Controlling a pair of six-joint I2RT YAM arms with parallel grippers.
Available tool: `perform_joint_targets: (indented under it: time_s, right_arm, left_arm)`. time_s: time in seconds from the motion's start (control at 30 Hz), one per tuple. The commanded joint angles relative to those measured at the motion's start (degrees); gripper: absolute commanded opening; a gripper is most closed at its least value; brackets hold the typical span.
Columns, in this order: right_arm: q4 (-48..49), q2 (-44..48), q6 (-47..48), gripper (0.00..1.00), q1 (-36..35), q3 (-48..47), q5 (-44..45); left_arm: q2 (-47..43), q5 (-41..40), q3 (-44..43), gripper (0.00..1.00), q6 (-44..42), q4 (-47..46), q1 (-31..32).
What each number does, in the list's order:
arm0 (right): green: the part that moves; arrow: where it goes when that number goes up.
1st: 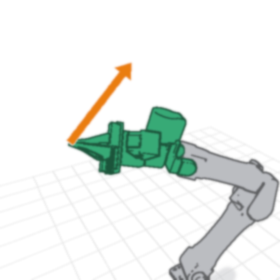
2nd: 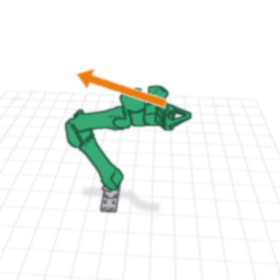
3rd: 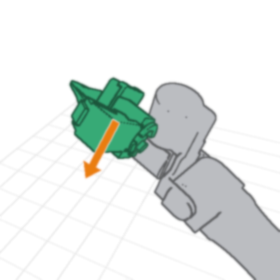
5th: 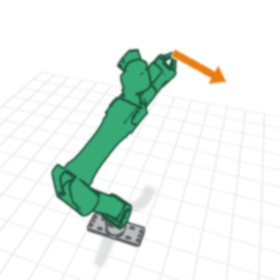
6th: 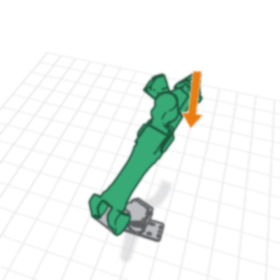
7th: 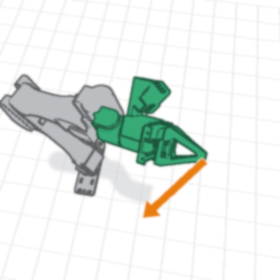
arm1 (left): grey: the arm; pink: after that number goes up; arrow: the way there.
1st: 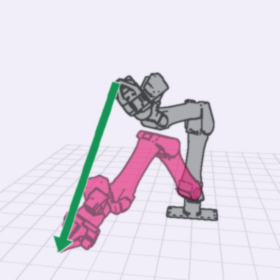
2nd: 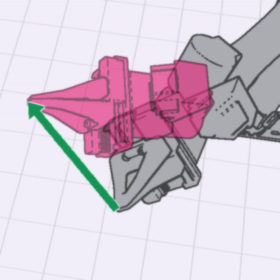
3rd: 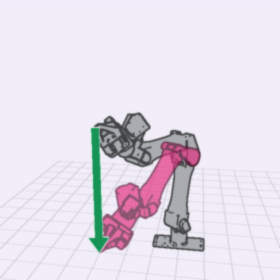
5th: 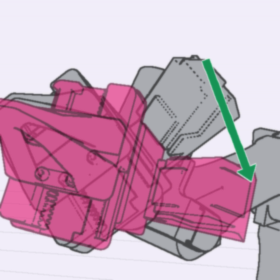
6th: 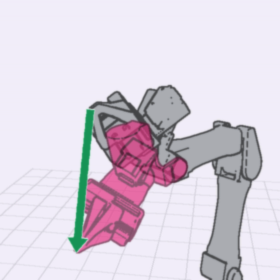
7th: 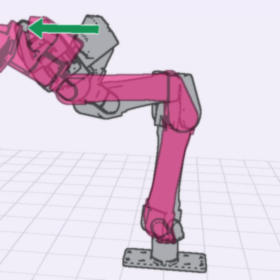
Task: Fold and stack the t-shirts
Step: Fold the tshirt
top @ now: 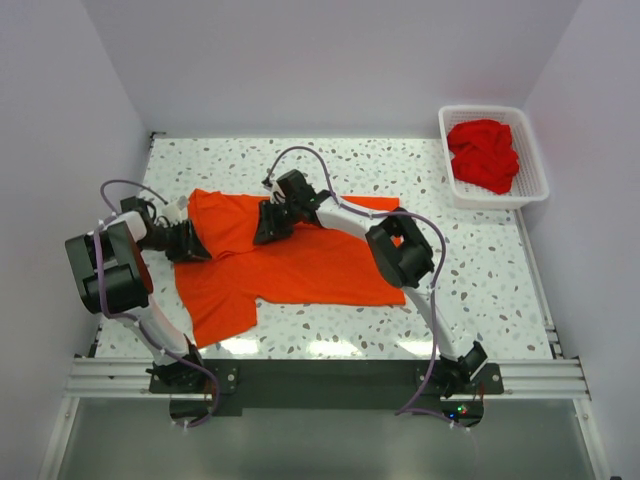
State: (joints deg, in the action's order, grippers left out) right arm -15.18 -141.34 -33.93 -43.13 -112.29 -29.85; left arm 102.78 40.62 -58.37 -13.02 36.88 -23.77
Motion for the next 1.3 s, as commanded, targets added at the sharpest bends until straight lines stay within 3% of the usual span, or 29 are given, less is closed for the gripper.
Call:
perform_joint_targets:
  time_s: [0.0,0.63,1.03,1.27]
  right_arm:
    - [2.6,-0.9,-1.3,0.38,-0.4,-1.7,-2.1]
    - [2.9,-0.9,-0.7,0.00,-0.4,-2.0,-3.6]
    - [4.0,-0.4,-1.1,0.00,-0.4,-1.0,-4.3]
    - [4.4,-0.5,-1.4,0.00,-0.3,-0.9,-4.4]
  left_arm:
    - [0.6,0.9,-0.3,0.40,1.0,-1.9,0.4]
    - [-2.2,0.3,-1.1,0.35,2.3,-2.3,2.3]
    - [-3.6,0.2,0.4,0.31,2.3,-1.9,2.4]
    - [-2.9,-1.5,0.9,0.39,2.6,-2.3,4.0]
